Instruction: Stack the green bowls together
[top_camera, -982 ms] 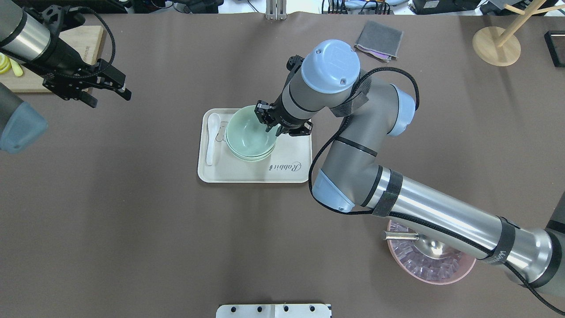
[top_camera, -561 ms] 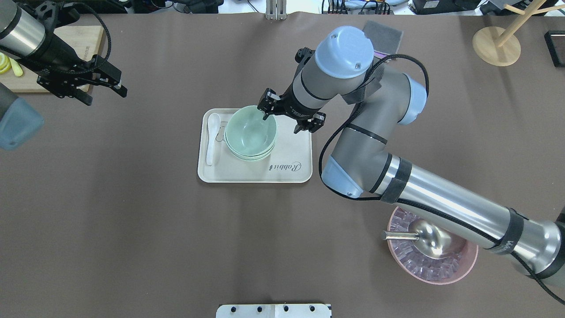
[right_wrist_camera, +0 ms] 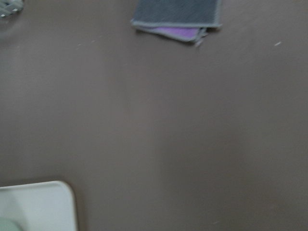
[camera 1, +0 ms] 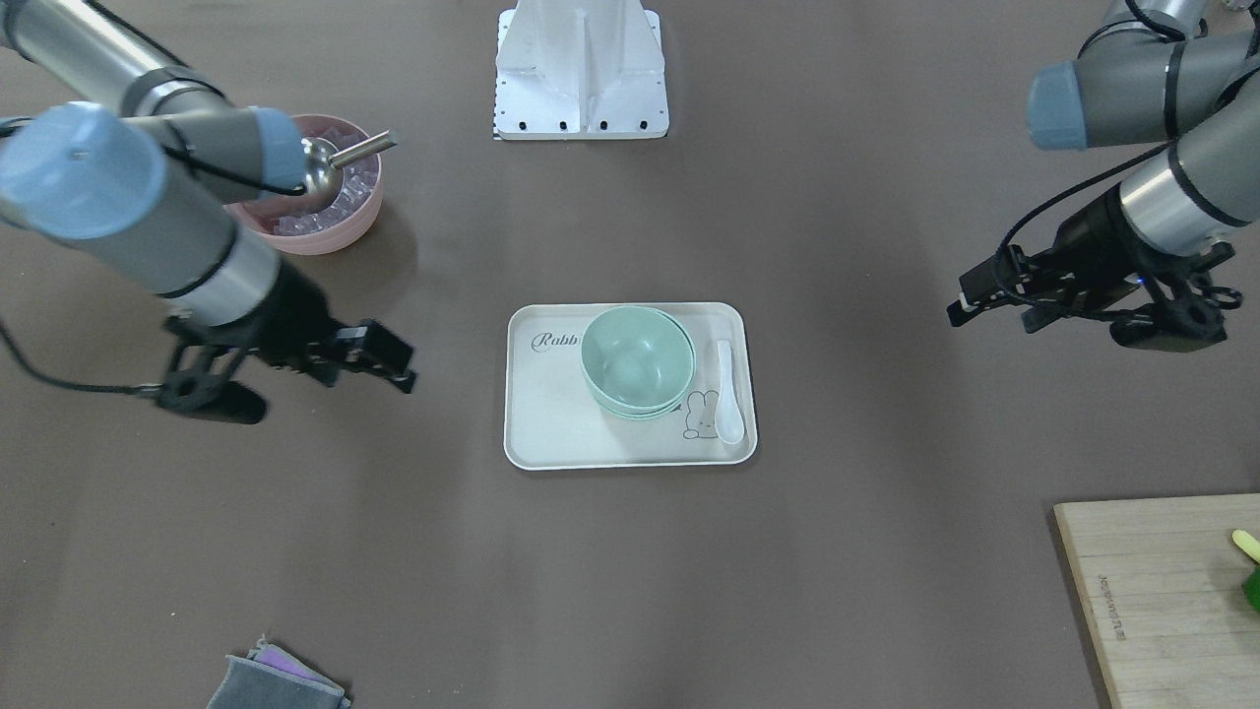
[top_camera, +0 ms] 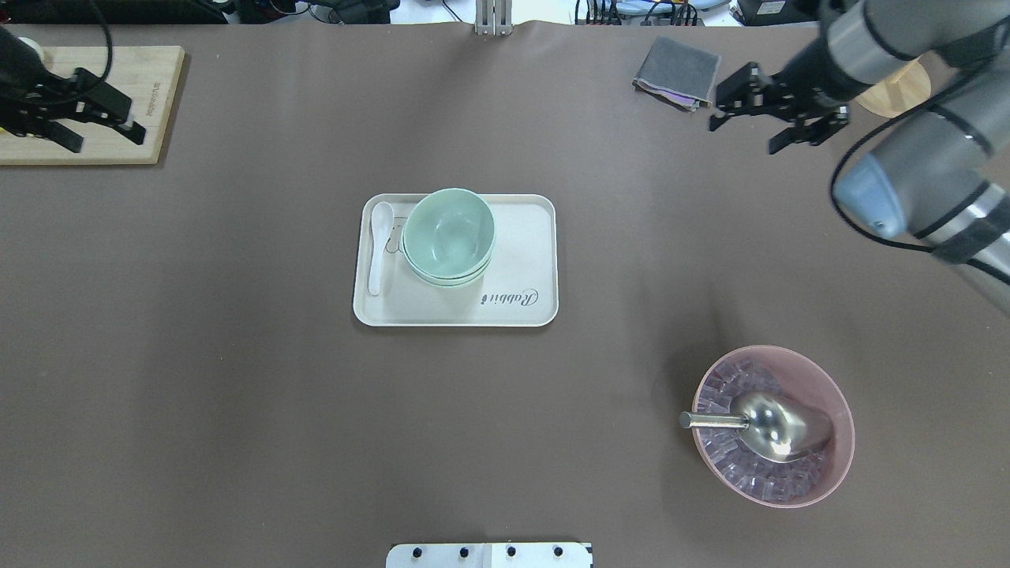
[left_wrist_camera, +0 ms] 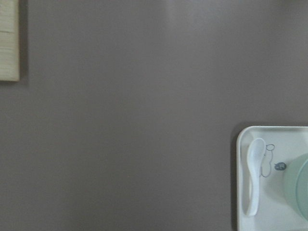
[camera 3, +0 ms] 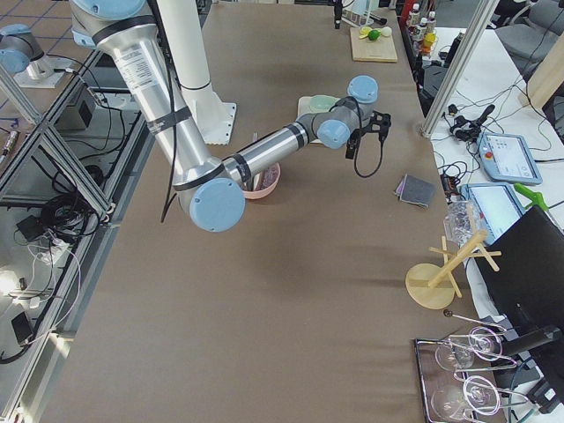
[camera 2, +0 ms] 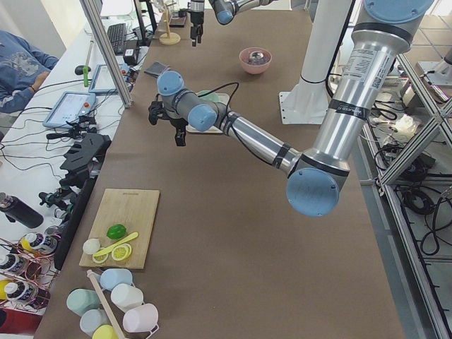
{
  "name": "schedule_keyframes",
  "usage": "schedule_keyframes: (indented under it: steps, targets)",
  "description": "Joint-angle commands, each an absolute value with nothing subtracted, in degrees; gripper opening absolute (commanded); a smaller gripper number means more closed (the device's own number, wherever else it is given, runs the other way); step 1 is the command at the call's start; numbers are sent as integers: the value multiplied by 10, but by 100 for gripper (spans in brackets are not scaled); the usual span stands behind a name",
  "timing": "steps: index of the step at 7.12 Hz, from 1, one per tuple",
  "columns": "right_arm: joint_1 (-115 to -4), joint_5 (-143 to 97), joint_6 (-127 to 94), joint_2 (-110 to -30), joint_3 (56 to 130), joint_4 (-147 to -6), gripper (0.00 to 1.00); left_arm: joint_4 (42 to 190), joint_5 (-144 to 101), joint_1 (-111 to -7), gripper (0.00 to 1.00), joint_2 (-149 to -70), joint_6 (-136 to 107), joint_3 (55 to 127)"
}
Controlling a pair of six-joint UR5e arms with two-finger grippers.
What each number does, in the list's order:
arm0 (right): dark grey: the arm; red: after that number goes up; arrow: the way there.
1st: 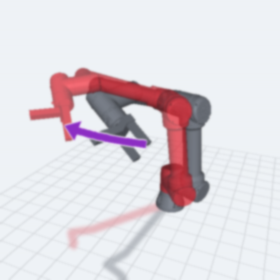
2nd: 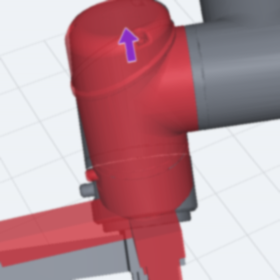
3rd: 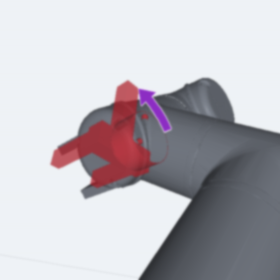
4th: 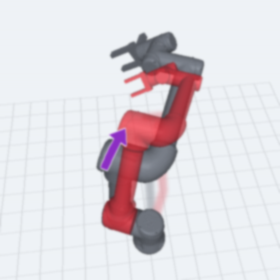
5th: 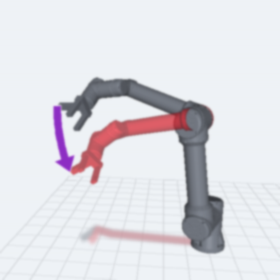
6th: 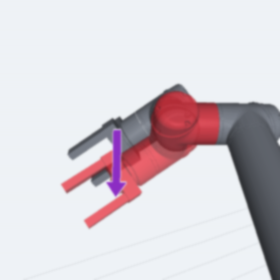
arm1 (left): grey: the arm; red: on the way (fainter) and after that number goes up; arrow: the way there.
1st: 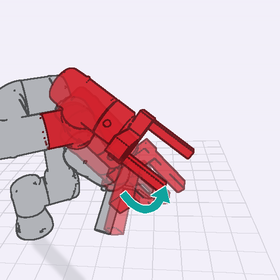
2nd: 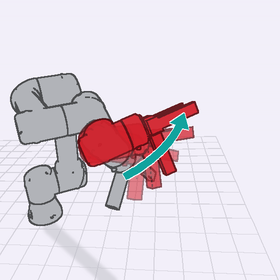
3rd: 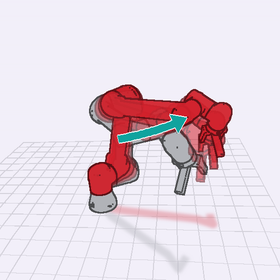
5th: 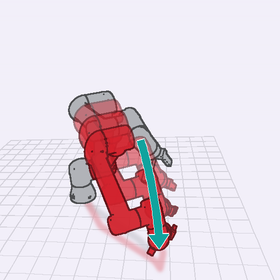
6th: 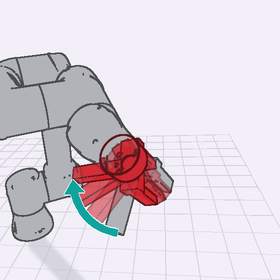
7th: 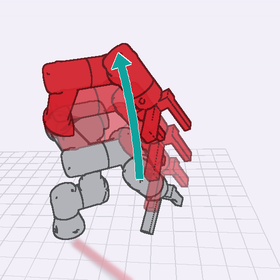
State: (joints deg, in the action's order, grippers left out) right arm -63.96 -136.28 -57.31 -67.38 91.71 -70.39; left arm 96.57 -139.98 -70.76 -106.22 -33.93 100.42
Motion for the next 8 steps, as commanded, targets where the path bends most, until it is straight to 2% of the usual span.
schedule_keyframes:
  steps: [1,2,5,8]
  targets:
    - [-744,-1367,-315,-768,908,-751,100,962,-1340,-755,99,-984,-168,1001]
    - [-784,-1361,-174,-810,899,-782,100,962,-1332,-777,99,-950,-105,1000]
    - [-877,-1365,15,-849,819,-785,100,963,-1332,-841,99,-870,-33,991]
    - [-903,-1361,27,-867,817,-784,100,966,-1332,-846,99,-867,-1,955]
